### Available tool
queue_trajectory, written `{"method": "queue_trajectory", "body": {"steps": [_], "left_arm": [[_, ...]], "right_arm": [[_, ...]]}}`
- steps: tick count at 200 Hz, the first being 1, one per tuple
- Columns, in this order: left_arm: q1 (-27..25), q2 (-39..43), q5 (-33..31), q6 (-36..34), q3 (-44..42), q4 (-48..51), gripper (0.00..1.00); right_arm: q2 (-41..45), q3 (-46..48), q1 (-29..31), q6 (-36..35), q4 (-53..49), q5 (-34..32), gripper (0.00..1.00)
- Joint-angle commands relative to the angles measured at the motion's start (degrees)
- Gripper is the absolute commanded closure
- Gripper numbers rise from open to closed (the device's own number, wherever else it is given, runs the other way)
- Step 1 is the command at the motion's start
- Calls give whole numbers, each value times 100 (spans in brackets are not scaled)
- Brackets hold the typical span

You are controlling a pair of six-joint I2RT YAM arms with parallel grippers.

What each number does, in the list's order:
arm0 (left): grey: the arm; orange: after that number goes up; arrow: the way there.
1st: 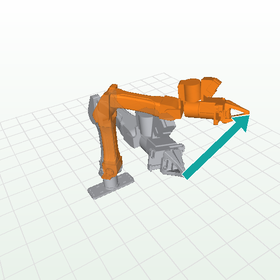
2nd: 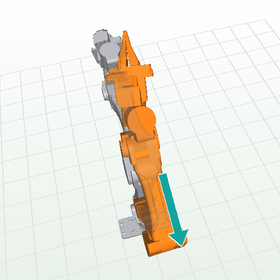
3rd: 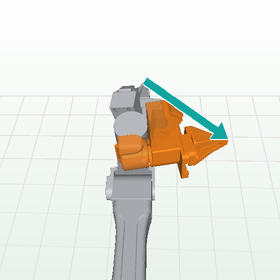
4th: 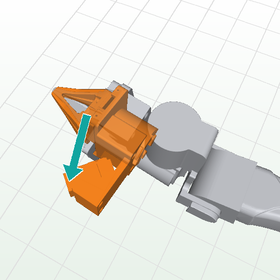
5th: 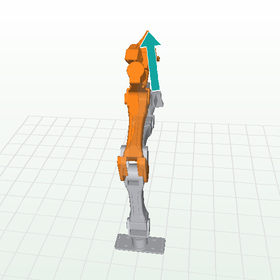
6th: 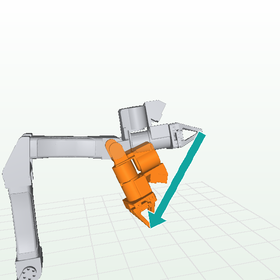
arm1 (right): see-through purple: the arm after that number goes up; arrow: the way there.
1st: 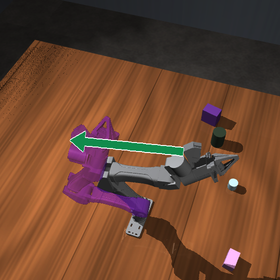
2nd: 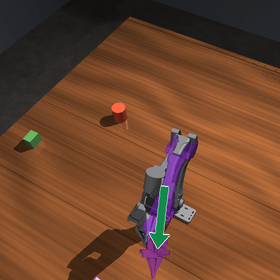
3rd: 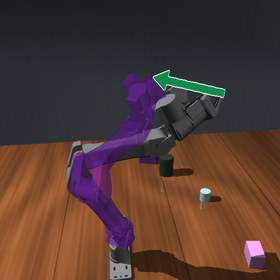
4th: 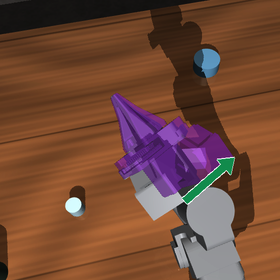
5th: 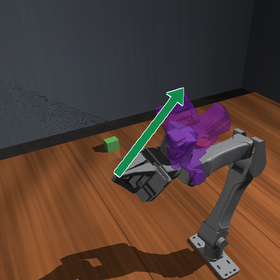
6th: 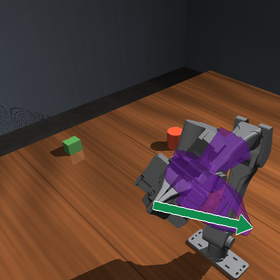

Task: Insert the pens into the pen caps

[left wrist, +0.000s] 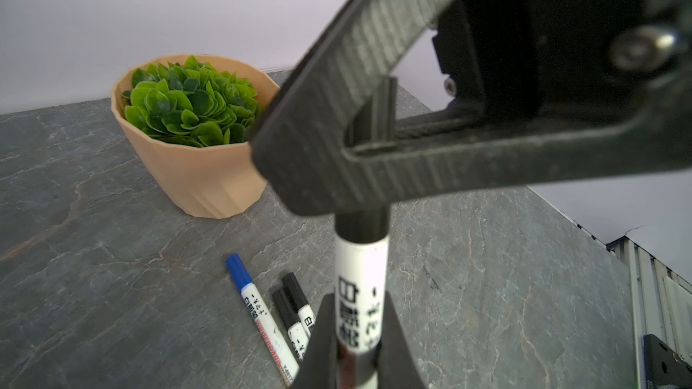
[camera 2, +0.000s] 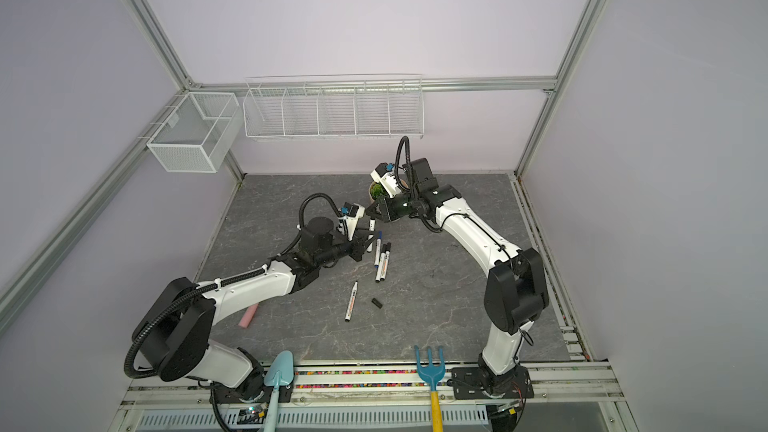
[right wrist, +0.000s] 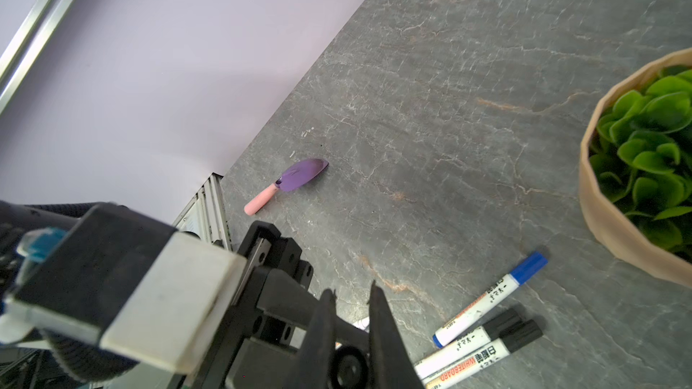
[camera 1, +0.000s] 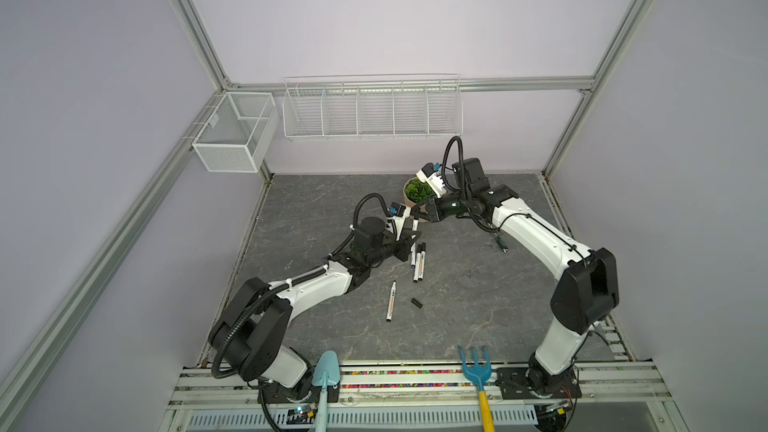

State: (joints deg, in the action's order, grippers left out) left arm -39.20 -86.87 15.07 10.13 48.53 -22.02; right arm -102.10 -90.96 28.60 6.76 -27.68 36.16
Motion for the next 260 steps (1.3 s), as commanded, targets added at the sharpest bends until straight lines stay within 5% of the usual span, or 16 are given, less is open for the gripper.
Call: {"method": "queue_trajectory", "body": {"steps": [1, 186, 221, 260], "left_arm": [[418, 251, -582, -37, 1400, -3108, 100], [1051, -314, -486, -109, 3566, -3720, 100], [1105, 140, -454, -1, 2936, -3528, 100], [930, 774, -106, 709, 1100, -3246, 100]], "right_arm": [[-449, 652, 460, -202, -2585, 221, 93], [-418, 1044, 590, -315, -2579, 36, 93], [-69, 1228, 99, 231, -1925, 579, 93], [468, 1423, -265, 950, -926, 1263, 93]]}}
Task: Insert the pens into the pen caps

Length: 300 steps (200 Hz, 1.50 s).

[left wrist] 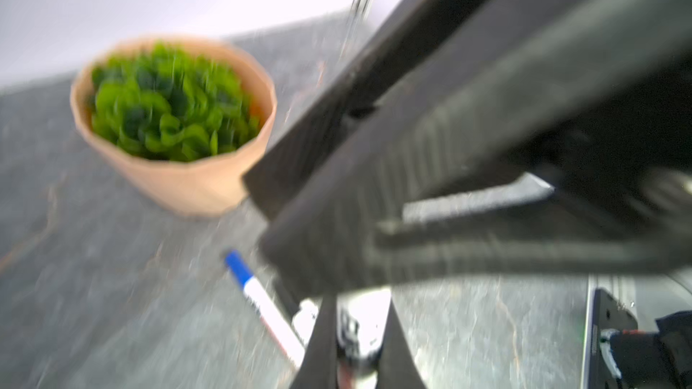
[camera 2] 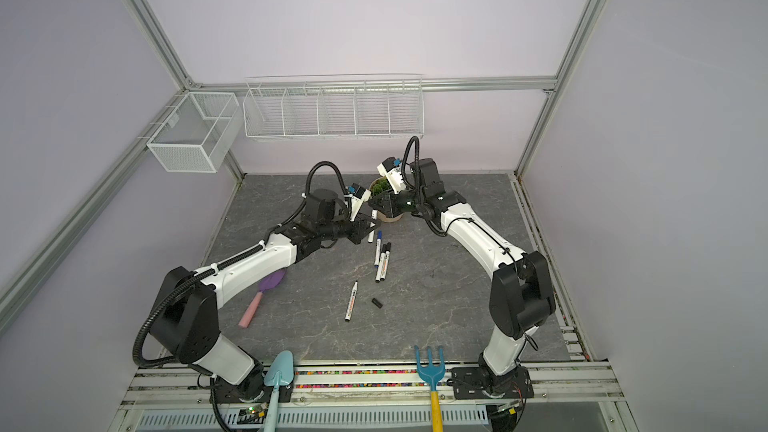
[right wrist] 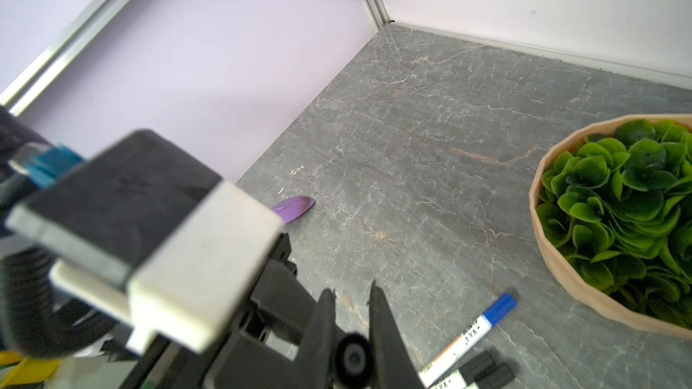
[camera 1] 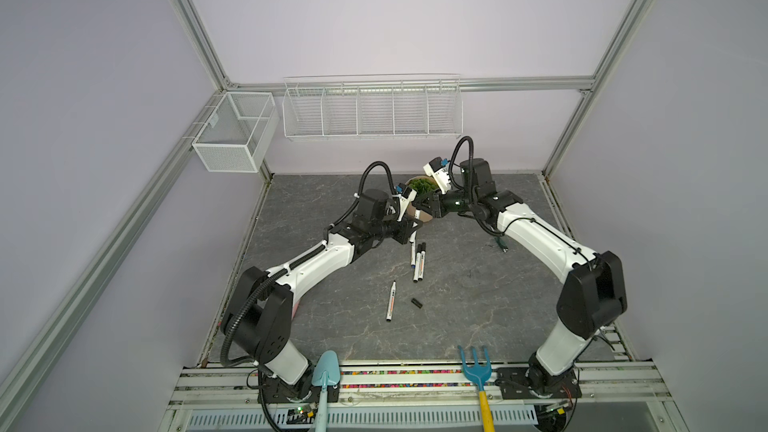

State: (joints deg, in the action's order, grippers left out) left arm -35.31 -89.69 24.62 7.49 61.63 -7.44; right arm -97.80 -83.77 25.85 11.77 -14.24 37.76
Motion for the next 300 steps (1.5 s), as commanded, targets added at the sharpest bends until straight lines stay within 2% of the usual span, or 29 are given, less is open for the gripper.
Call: {"method": "queue_trajectory", "body": {"steps": [1, 27, 50, 69, 77, 90, 101, 114, 131, 148, 180, 203, 217, 234, 246, 293, 297, 300], "left_arm": [[533, 1071, -1058, 983, -250, -4691, 100], [-13, 1398, -1111, 885, -1399, -4145, 100], [-535, 1455, -1107, 752, -2035, -3594, 100], [-750, 1346, -1067, 844, -2430, -3504, 100], [-783, 1301, -1067, 875, -2540, -3431, 100], [-793, 1175, -1031, 874, -2712, -3404, 100], [-793, 1035, -1046, 853, -2827, -3401, 100], [-793, 836, -1034, 855, -2946, -3463, 100], [-789, 579, -1011, 896, -3071, -3555, 100], [-777, 374, -1102, 1053, -3192, -3717, 100], [-524, 95, -1301, 1711, -3341, -3897, 100], [-145, -53, -1044, 2067, -3113, -3409, 100], [16, -221, -972, 2087, -2603, -2257, 100], [50, -591, -801, 1534, -1771, -748, 100], [58, -935, -796, 1415, -1316, -169, 100], [53, -1817, -1110, 1373, -401, 735, 100], [56, -1845, -1166, 1387, -381, 755, 99], [53, -1866, -1193, 1402, -365, 773, 94]], "right_arm": [[48, 704, 9, 462, -2247, 1116, 93], [207, 657, -15, 670, -2047, 1230, 93], [310, 539, -20, 741, -2033, 1241, 93], [382, 395, -26, 789, -2025, 1234, 90], [409, 317, -31, 836, -1992, 1230, 85], [480, 167, -61, 963, -1870, 1153, 67], [549, 76, -99, 1136, -1646, 1125, 56], [672, 2, -205, 1451, -1245, 1071, 47], [899, 0, -370, 1825, -715, 961, 43], [1169, 65, -512, 1908, -513, 575, 41], [1411, 166, -651, 1591, -1035, -86, 40], [1394, 260, -667, 1399, -1423, -337, 41], [1366, 349, -689, 1389, -1475, -377, 41], [1336, 374, -710, 1372, -1523, -455, 41], [1317, 369, -720, 1363, -1543, -501, 41], [1322, 402, -758, 1312, -1599, -508, 41], [1331, 413, -757, 1298, -1607, -515, 41], [1333, 421, -763, 1289, -1613, -507, 41]]}}
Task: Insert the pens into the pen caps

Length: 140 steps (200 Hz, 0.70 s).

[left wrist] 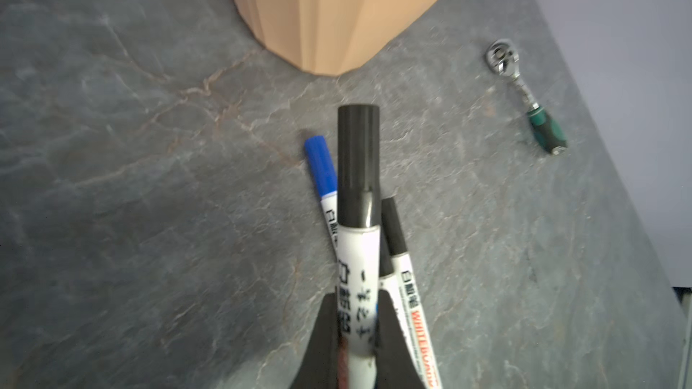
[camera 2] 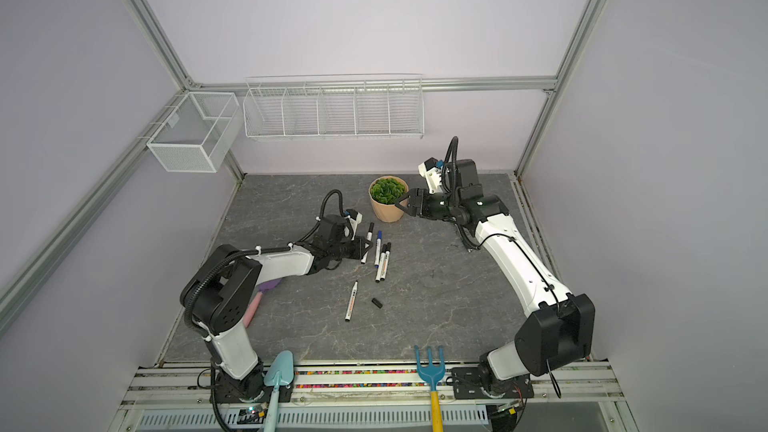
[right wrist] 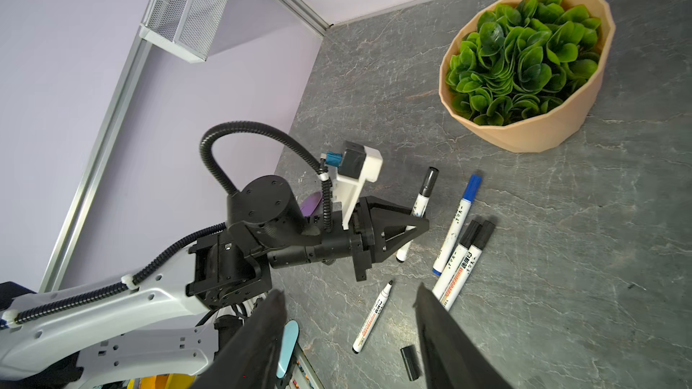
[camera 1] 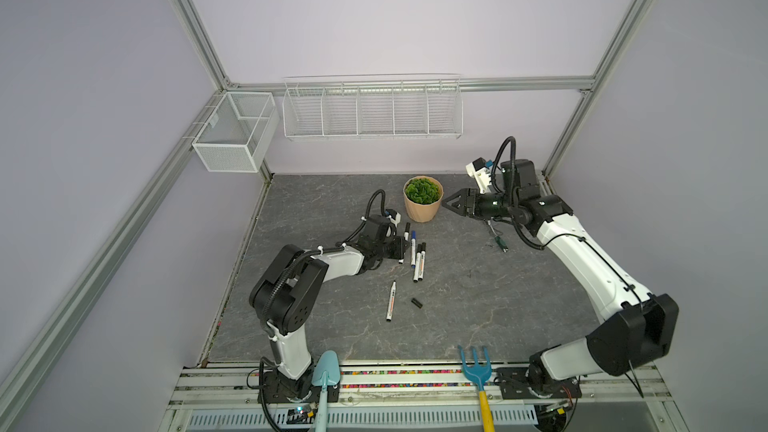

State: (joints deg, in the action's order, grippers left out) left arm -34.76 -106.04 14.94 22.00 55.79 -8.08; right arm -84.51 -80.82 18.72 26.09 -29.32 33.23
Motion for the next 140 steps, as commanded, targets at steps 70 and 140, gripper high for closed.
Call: {"method": "queue_trajectory", "body": {"steps": [70, 140], "left_arm": [[4, -185, 109, 71, 247, 727, 50], [-3, 819, 431, -240, -448, 196, 51]], "right_arm": [[-145, 144, -70, -260, -282, 13, 42], [-1344, 124, 431, -212, -263, 130, 47]]}}
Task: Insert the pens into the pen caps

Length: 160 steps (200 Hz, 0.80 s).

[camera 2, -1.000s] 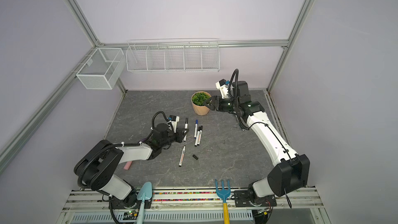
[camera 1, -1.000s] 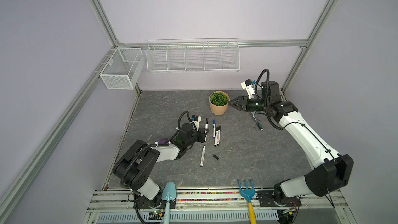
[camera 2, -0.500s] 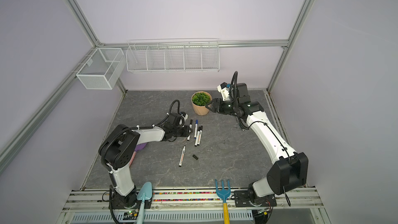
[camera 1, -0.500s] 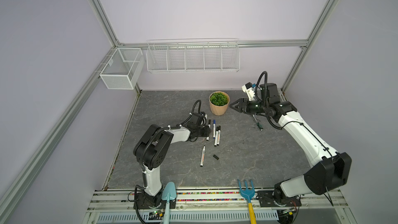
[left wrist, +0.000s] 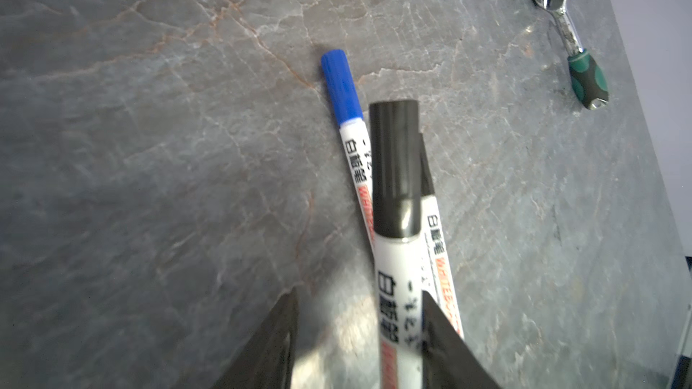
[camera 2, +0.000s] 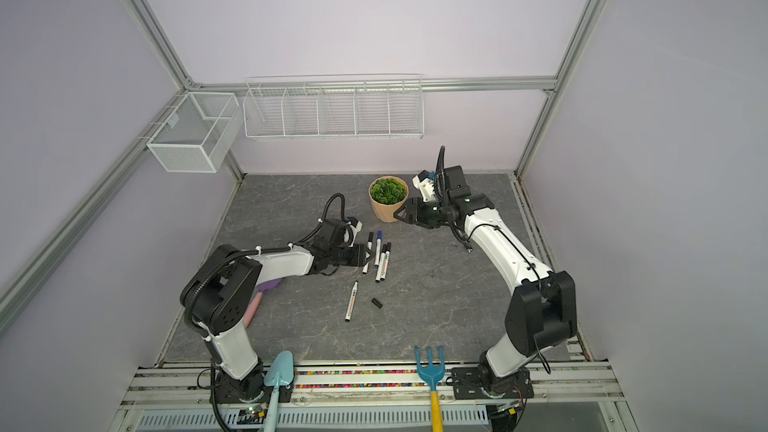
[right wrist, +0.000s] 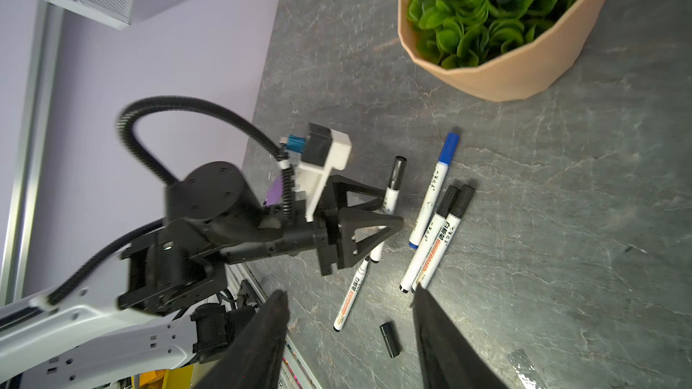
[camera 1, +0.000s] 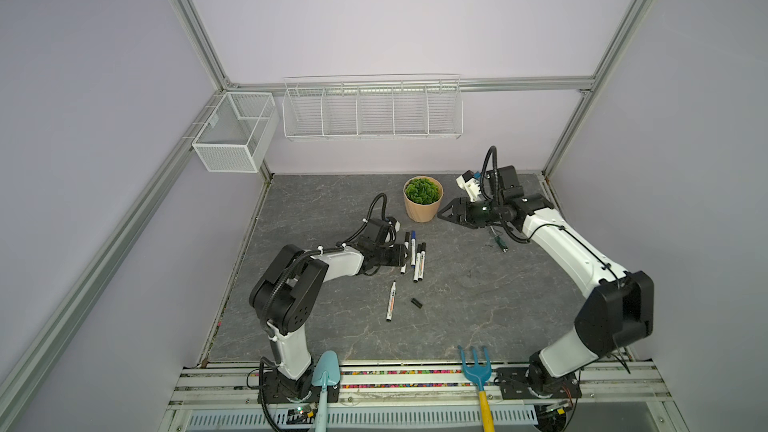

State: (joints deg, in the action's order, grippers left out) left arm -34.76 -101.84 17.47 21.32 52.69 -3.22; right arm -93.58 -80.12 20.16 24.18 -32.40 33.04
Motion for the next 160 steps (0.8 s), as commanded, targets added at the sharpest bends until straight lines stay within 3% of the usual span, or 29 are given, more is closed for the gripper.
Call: {"method": "queue_trajectory", "body": {"steps": [1, 43, 89, 160], "left_arm": [[1, 405, 178, -172, -141, -291, 51], [4, 568, 345, -43, -224, -505, 51], [-4, 589, 560, 13, -232, -691, 52], [-4, 778, 716, 72, -426, -1051, 52]], "right_arm": [[-461, 47, 300, -20, 52, 150, 47], [-1314, -408, 709, 82, 384, 172, 50], [-1760, -516, 772, 270, 709, 322, 54], [-2098, -501, 809, 682, 1302, 648, 74]]}}
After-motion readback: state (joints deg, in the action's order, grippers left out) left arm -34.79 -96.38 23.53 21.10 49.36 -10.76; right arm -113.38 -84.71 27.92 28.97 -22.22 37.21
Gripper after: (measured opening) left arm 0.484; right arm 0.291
